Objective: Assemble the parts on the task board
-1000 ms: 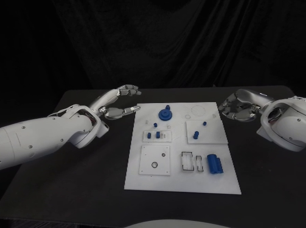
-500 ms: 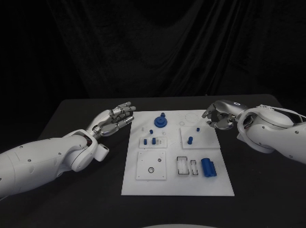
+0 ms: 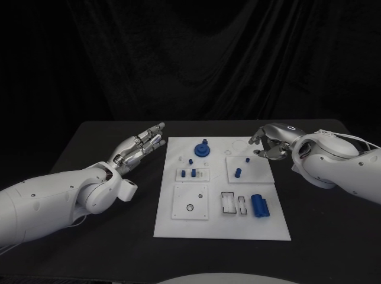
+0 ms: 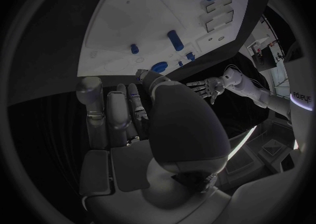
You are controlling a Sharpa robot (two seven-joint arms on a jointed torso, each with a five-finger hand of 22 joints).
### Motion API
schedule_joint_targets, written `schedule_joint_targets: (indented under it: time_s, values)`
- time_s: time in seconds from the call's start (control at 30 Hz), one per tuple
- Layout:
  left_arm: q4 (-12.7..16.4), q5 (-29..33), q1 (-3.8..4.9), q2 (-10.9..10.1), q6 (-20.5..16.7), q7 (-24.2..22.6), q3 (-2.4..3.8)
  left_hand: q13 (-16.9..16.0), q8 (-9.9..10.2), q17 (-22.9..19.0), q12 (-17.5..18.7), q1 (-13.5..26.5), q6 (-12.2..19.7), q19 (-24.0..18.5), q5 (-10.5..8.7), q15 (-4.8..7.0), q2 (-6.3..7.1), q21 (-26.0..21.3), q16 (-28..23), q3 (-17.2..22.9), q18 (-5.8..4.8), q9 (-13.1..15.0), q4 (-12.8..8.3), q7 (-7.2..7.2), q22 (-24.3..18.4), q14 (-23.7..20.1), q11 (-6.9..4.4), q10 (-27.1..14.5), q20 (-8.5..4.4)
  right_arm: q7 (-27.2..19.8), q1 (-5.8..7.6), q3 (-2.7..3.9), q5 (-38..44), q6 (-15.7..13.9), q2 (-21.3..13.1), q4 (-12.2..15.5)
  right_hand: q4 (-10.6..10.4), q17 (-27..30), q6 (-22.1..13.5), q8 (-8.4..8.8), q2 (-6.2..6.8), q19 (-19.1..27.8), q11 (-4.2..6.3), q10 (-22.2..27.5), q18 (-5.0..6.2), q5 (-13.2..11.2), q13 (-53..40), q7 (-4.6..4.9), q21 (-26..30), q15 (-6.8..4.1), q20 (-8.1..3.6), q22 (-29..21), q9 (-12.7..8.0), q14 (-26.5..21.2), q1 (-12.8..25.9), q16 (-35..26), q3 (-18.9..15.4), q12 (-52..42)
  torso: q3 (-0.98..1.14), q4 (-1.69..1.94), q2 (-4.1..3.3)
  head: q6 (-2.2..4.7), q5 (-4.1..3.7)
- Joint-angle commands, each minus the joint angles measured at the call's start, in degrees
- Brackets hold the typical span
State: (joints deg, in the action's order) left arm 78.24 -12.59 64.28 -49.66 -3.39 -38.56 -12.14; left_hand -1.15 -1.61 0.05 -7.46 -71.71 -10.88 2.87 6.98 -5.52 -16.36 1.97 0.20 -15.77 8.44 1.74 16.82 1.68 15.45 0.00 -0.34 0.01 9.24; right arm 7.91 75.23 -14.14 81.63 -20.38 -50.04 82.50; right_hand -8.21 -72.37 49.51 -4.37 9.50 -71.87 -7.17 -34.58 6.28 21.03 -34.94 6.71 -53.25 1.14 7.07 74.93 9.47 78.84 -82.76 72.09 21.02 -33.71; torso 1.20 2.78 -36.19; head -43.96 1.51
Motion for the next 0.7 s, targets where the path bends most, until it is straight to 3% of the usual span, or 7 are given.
schedule_joint_targets:
  time_s: [0.03, 0.2, 0.27, 0.33, 0.4, 0.53, 0.7]
  values:
    - [-0.5, 6.5, -0.06, 0.3, 6.5, -9.4, 0.07, 0.1, 0.1, 0.0, 0.8, -13.5, 0.2, -0.1, 27.14, -1.00, 2.54, -0.3, -0.2, 9.6, -1.48, -0.2, -10.8, -0.33, -0.8, 0.0, 0.67, 0.0, 0.09, -0.9, -0.32, 0.01, 0.9, -1.3, 0.0, -0.2, 0.0, 0.1, -0.3, 0.03, -0.16, -0.1, 0.09, 0.3, 0.88, -0.2, 0.2, 0.04, 0.1, 0.41, 0.44, 5.5, 0.0, -0.2, 0.5, 0.2, -0.3, 0.3, -0.05, 0.11, -0.19, 0.25, 0.41]
    - [-2.3, 7.1, -0.07, 0.3, 8.3, -8.1, 0.07, -0.3, -0.4, 0.0, -1.0, -10.6, -4.8, 0.3, 28.78, -1.79, 3.37, -0.2, -0.2, 35.4, -1.78, 0.3, -32.7, -4.67, -2.4, 0.0, 1.72, 1.9, 0.69, -1.0, -0.45, 0.01, 0.9, -1.3, 0.2, -0.4, 0.0, 0.2, -0.1, -0.11, -0.32, 0.0, 0.11, 0.2, 0.93, -0.1, 0.5, 0.14, 0.2, 0.35, 0.43, 5.4, 0.0, -0.2, 0.3, 0.2, -0.2, 0.4, -0.02, 0.06, -1.21, 1.72, 0.10]
    - [-2.9, 7.2, -0.07, 0.5, 8.2, -8.0, 0.07, -0.6, -1.2, 0.1, -2.7, -8.4, -8.6, 1.5, 38.21, -2.65, 6.24, 0.2, -0.1, 56.8, -1.69, 0.9, -33.5, -4.97, -1.2, 0.3, 2.28, 3.2, 1.83, -1.1, -0.47, 0.01, 0.9, -1.2, 0.2, -0.5, 0.0, 0.2, 0.0, -0.14, -0.35, 0.0, 0.12, 0.1, 0.93, -0.1, 0.6, 0.16, 0.2, 0.33, 0.42, 5.4, 0.1, -0.2, 0.3, 0.2, -0.2, 0.4, -0.01, 0.12, -1.39, 2.12, -0.18]
    - [-3.4, 7.2, -0.07, 0.7, 7.8, -8.2, 0.07, -0.6, -1.3, 0.1, -3.1, -5.3, -9.5, 2.1, 33.20, -2.92, 7.40, 0.5, 0.0, 63.0, -1.64, 0.9, -30.0, -5.69, -0.6, 0.6, 2.63, 3.7, 1.99, -1.1, -0.48, 0.01, 0.9, -1.3, 0.2, -0.6, 0.0, 0.3, 0.0, -0.17, -0.39, 0.0, 0.14, 0.1, 0.95, -0.1, 0.7, 0.19, 0.3, 0.31, 0.41, 5.4, 0.1, -0.2, 0.2, 0.1, -0.2, 0.4, 0.00, 0.22, -1.74, 3.02, -0.71]
    - [-4.0, 7.3, -0.07, 1.0, 7.6, -8.7, 0.07, -0.7, -1.4, 0.2, -3.3, -3.5, -10.1, 2.4, 10.50, -2.92, 6.14, 0.7, 0.0, 54.3, -1.85, 1.0, -17.7, -5.94, -0.3, 0.7, 2.91, 4.1, 1.64, -1.2, -0.48, 0.01, 0.9, -1.3, 0.2, -0.7, -0.1, 0.3, 0.2, -0.29, -0.45, 0.0, 0.16, -0.1, 0.96, -0.4, 1.0, 0.34, 0.4, 0.30, 0.40, 5.4, 0.1, -0.2, 0.2, 0.2, -0.3, 0.4, 0.04, 0.31, -1.94, 3.51, -1.23]
    - [-4.6, 7.7, -0.07, 1.5, 8.4, -8.8, 0.07, -0.6, -0.6, 0.1, -2.1, 7.7, -7.0, 2.4, -2.29, -3.33, 12.73, 0.0, 0.0, 31.8, -2.00, 0.6, -0.1, -5.33, -1.9, 0.5, 3.53, 3.8, 2.02, -1.2, -0.49, 0.02, 0.9, -1.3, 0.2, -0.9, -0.5, 0.5, 0.2, -0.40, -0.60, -0.1, 0.20, -0.4, 0.95, -2.4, 2.0, 0.44, 0.6, 0.33, 0.41, 5.4, 0.2, -0.2, 0.5, 0.2, -1.0, 0.5, 0.26, 0.42, -2.66, 4.34, -1.69]
    - [-4.7, 11.0, -0.06, 2.0, 11.9, -7.5, 0.07, -0.3, -0.3, 0.0, 0.2, 14.3, -3.8, 1.2, -4.33, -3.72, 7.94, -0.2, -0.2, 19.0, -2.13, 0.3, 0.1, -6.23, -4.4, 0.0, 4.13, 2.5, 2.23, -1.4, -0.49, 0.02, 0.9, -0.9, 0.3, -1.1, -1.1, 0.7, 0.2, -0.49, -0.84, -0.3, 0.24, -0.8, 0.93, -4.7, 2.9, 0.40, 0.7, 0.37, 0.47, 5.3, 0.2, -0.2, 0.8, 0.4, -1.8, 0.2, 0.46, 0.30, -3.07, 4.35, -1.64]
